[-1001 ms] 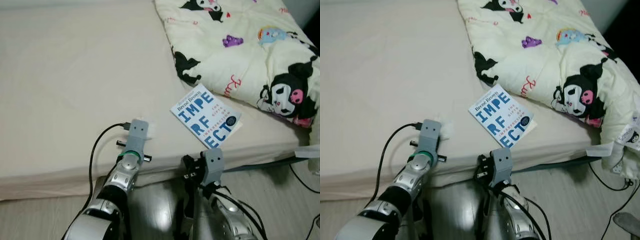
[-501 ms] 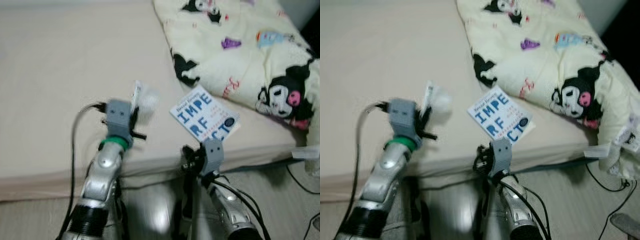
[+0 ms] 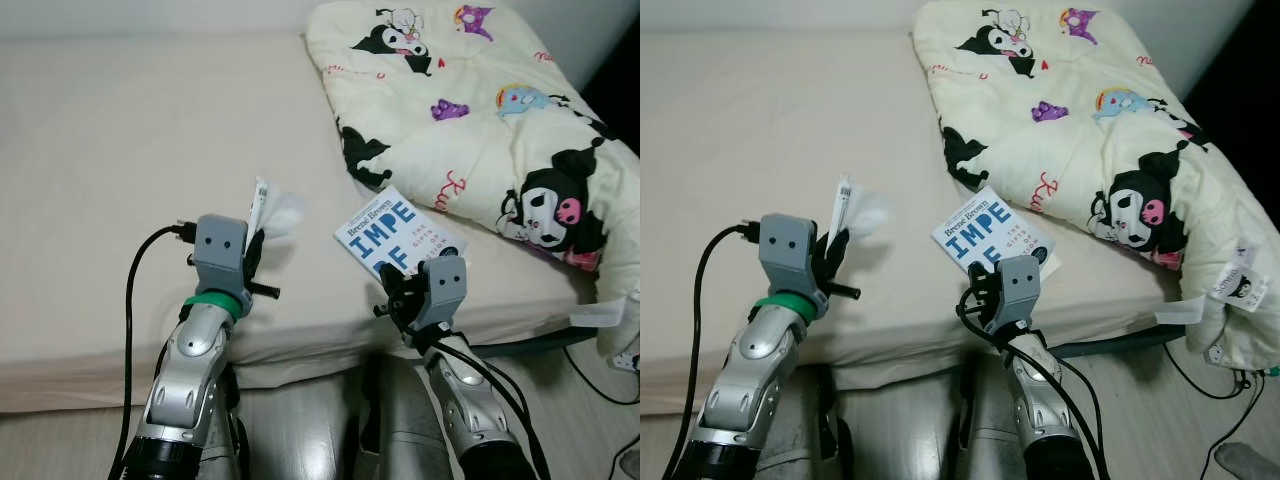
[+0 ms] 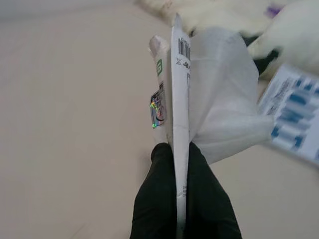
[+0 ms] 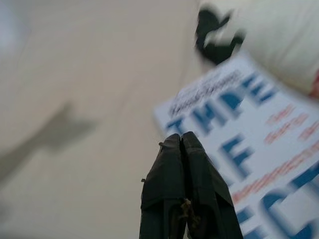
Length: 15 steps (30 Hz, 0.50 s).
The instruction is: Clean up the room
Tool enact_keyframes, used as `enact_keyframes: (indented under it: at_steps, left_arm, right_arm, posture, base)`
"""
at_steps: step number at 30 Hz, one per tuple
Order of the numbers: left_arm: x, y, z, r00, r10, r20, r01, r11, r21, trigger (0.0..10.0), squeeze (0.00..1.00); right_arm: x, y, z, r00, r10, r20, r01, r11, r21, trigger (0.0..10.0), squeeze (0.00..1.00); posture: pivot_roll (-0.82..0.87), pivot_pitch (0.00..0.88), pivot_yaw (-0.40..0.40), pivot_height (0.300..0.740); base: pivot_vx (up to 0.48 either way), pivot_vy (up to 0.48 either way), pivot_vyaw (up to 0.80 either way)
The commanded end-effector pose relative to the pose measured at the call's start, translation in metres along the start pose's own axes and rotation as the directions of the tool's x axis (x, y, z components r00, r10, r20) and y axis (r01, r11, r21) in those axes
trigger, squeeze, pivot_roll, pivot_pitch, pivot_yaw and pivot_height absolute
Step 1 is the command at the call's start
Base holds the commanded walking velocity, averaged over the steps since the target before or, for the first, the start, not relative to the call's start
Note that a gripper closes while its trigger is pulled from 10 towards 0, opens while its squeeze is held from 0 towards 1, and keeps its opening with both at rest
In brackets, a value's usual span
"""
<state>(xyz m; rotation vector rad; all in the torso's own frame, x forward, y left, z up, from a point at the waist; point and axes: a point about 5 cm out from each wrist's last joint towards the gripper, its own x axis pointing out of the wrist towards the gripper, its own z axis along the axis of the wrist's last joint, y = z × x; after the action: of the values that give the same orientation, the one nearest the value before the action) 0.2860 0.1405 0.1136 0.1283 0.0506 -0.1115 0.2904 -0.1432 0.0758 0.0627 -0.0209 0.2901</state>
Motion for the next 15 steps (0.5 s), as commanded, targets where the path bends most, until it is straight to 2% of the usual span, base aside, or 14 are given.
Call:
enact_keyframes:
  at_steps: [1, 7, 15]
  left_arm:
    - [-0.0051, 0.0064, -0.0104, 0.999, 0.024, -0.038, -0.023, 1.000, 0.010, 10.0, 0.00]
    - [-0.0080, 0.0139, -0.0142, 0.996, 0.061, -0.063, -0.062, 0.998, -0.017, 10.0, 0.00]
    - [-0.0046, 0.0074, -0.0125, 0.998, 0.040, -0.054, -0.041, 0.999, -0.025, 10.0, 0.00]
  right_arm:
    - [-0.0010, -0.0024, 0.0088, 0.999, -0.012, 0.040, 0.013, 1.000, -0.020, 10.0, 0.00]
    - [-0.0008, -0.0074, 0.0184, 0.997, -0.033, 0.074, 0.034, 0.999, -0.017, 10.0, 0.00]
    - [0.0004, -0.0068, 0.0158, 0.998, -0.027, 0.065, 0.029, 0.999, -0.021, 10.0, 0.00]
  posture:
    - [-0.01, 0.000, -0.020, 0.632]
    - [0.00, 0.000, -0.026, 0.650]
    - [0.00, 0.000, -0.032, 0.673]
  base:
    - [0.000, 0.000, 0.00]
    - [0.000, 0.000, 0.00]
    - [0.000, 0.000, 0.00]
